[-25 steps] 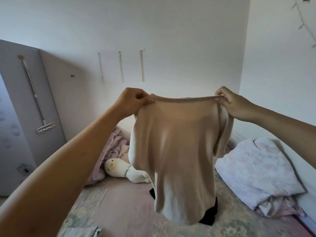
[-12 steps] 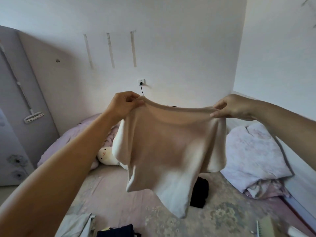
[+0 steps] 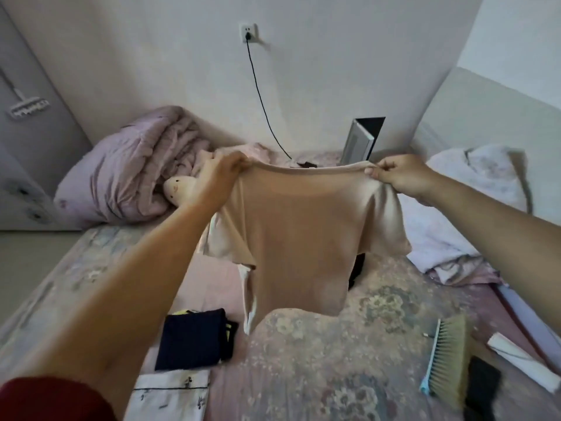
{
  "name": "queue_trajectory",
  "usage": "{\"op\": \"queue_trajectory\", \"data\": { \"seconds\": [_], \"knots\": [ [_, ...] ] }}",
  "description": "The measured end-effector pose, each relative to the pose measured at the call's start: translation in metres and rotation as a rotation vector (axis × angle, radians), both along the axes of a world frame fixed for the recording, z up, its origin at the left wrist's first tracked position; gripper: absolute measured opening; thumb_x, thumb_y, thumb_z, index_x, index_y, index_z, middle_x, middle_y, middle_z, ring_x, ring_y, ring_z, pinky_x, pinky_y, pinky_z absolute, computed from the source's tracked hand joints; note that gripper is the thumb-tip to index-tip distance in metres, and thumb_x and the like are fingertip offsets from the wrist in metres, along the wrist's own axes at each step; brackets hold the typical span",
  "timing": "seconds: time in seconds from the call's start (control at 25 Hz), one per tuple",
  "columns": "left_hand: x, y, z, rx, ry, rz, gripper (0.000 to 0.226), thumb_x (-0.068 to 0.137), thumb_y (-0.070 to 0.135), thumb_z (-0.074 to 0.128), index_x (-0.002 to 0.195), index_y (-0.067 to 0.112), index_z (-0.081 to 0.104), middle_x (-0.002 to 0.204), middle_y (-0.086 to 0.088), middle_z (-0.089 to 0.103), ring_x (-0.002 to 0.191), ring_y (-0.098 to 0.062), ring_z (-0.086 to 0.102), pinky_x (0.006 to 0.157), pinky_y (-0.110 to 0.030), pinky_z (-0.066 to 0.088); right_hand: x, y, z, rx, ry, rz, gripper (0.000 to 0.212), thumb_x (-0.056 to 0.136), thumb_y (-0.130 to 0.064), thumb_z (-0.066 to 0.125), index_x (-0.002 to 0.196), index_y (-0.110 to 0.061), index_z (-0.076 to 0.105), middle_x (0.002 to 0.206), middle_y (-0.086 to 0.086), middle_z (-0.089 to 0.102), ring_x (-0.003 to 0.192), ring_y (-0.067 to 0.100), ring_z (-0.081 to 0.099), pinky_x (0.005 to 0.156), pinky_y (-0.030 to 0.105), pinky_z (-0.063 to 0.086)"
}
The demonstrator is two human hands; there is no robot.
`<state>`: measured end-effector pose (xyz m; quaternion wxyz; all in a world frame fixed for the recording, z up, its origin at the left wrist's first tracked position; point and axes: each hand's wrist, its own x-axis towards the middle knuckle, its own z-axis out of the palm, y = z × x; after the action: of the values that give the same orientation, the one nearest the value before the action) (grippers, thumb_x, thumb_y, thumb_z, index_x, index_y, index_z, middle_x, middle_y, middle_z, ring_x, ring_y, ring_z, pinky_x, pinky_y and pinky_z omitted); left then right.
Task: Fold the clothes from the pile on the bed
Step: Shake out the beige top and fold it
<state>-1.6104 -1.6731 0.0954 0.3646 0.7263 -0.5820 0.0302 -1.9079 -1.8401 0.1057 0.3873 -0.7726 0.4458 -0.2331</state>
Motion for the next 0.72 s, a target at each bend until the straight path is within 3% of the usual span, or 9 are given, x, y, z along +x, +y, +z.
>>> {"op": "queue_trajectory", "data": {
  "seconds": [0.12,0.24,0.36,0.44,0.48,0.52,0.6,0.72],
  "knots": [
    [0.016,-0.027,-0.07,0.112,0.031,0.021,0.035,0.087,0.047,0.037,0.09,0.021,0.061,0.09,-0.016,0.067,0.085,-0.03,0.064,0.079,-0.041,0.049,0.023,-0.03,-0.07,-0.016,-0.033,-0.037,0.023,0.095,-0.029,0.054,0.086,-0.008,0.057,0.067,0.003,0.041,0.067,0.019,0.037,0.053,0.023,0.028],
    [0.022,-0.036,-0.103,0.17,-0.136,0.062,0.032,0.094,0.039,0.042,0.105,0.015,0.059,0.095,-0.018,0.067,0.084,-0.034,0.063,0.071,-0.041,0.046,0.038,-0.044,-0.116,-0.143,-0.081,-0.04,0.02,0.099,-0.027,0.045,0.085,-0.014,0.049,0.066,-0.001,0.04,0.063,0.015,0.039,0.052,0.016,0.031],
    [0.016,-0.034,-0.134,0.139,-0.301,-0.016,0.009,0.095,0.029,0.043,0.103,0.029,0.047,0.091,-0.01,0.07,0.074,-0.033,0.065,0.062,-0.039,0.046,0.038,-0.046,-0.162,-0.304,0.04,0.108,0.023,0.1,-0.028,0.042,0.096,-0.006,0.048,0.073,0.004,0.049,0.07,0.021,0.046,0.063,0.031,0.037],
    [0.013,-0.023,-0.17,0.279,-0.231,-0.064,0.017,0.096,0.026,0.041,0.104,0.028,0.055,0.089,0.011,0.066,0.08,-0.016,0.064,0.073,-0.031,0.044,0.027,-0.035,-0.203,-0.362,0.163,0.237,0.029,0.099,-0.03,0.04,0.102,-0.003,0.049,0.083,0.015,0.057,0.074,0.03,0.053,0.066,0.042,0.041],
    [0.011,-0.013,-0.198,0.392,-0.199,-0.096,0.02,0.096,0.025,0.041,0.109,0.025,0.055,0.088,0.012,0.062,0.085,-0.019,0.063,0.076,-0.034,0.044,0.019,-0.026,-0.227,-0.412,0.213,0.298,0.031,0.099,-0.033,0.042,0.1,-0.003,0.05,0.085,0.018,0.059,0.075,0.033,0.056,0.064,0.044,0.043],
    [0.008,-0.002,-0.227,0.422,-0.256,-0.157,0.02,0.093,0.02,0.046,0.112,0.022,0.052,0.082,0.008,0.059,0.08,-0.026,0.064,0.068,-0.037,0.047,0.011,-0.015,-0.252,-0.47,0.273,0.363,0.037,0.097,-0.039,0.042,0.097,-0.004,0.052,0.083,0.019,0.06,0.074,0.034,0.059,0.06,0.042,0.044],
    [0.0,0.026,-0.297,0.442,-0.442,-0.333,0.042,0.072,0.007,0.068,0.103,0.017,0.043,0.065,-0.002,0.054,0.046,-0.027,0.057,0.038,-0.029,0.039,-0.003,0.008,-0.31,-0.511,0.418,0.525,0.047,0.091,-0.051,0.035,0.088,-0.007,0.053,0.077,0.015,0.06,0.068,0.033,0.06,0.054,0.032,0.037],
    [-0.029,0.077,-0.406,0.654,-0.525,-0.44,0.067,0.047,0.002,0.083,0.096,0.017,0.04,0.056,-0.003,0.048,0.03,-0.023,0.042,0.031,-0.021,0.021,-0.029,0.05,-0.407,-0.493,0.609,0.77,0.043,0.088,-0.054,0.038,0.088,-0.014,0.054,0.08,0.006,0.062,0.071,0.025,0.061,0.055,0.028,0.039]
  ]
}}
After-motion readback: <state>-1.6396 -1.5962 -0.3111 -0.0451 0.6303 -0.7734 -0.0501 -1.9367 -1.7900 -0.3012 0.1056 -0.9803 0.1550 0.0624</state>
